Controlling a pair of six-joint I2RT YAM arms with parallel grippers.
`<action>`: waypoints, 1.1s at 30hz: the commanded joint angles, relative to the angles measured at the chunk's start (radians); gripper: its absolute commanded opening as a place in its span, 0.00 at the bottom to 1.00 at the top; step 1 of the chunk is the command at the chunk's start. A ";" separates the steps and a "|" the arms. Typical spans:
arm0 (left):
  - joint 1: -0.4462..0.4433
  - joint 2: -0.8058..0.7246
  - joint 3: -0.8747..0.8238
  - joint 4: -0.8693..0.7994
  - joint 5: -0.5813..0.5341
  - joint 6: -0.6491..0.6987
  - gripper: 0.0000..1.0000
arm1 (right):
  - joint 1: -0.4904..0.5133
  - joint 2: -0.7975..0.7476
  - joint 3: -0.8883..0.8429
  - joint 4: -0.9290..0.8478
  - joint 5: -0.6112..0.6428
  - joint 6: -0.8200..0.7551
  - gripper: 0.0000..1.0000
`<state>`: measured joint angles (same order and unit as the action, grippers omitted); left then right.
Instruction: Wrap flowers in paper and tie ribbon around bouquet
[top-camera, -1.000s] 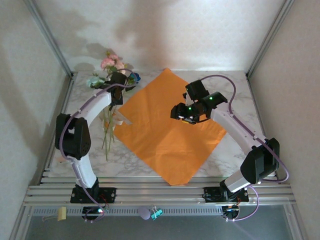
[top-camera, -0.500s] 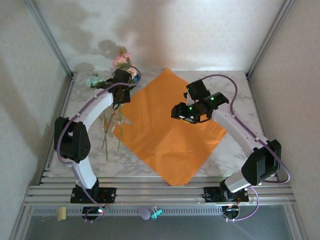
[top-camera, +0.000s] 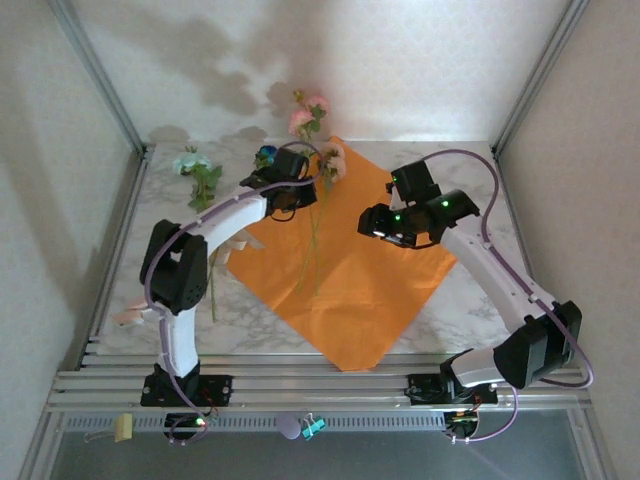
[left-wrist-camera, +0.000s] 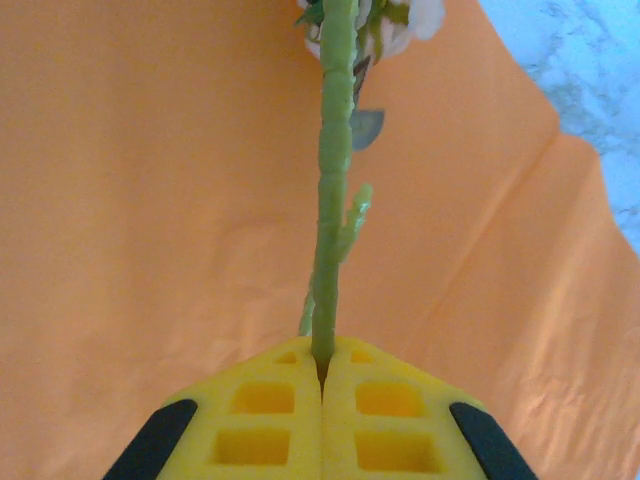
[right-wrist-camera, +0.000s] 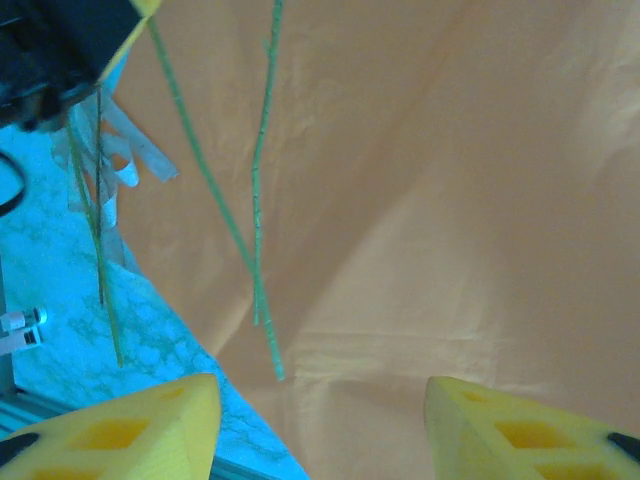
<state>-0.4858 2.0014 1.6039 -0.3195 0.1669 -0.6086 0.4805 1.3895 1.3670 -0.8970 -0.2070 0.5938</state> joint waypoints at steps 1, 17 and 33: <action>-0.008 0.087 0.075 0.159 0.055 -0.099 0.00 | -0.024 -0.054 -0.035 -0.049 0.014 -0.015 0.57; -0.110 0.053 0.153 -0.102 0.065 0.183 0.00 | -0.082 -0.119 -0.102 -0.071 0.000 -0.032 0.57; -0.151 0.349 0.373 0.003 0.116 -0.037 0.00 | -0.095 -0.150 -0.107 -0.092 -0.010 -0.045 0.57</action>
<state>-0.6434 2.3016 1.8961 -0.3412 0.2771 -0.5846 0.3939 1.2751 1.2709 -0.9592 -0.2096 0.5648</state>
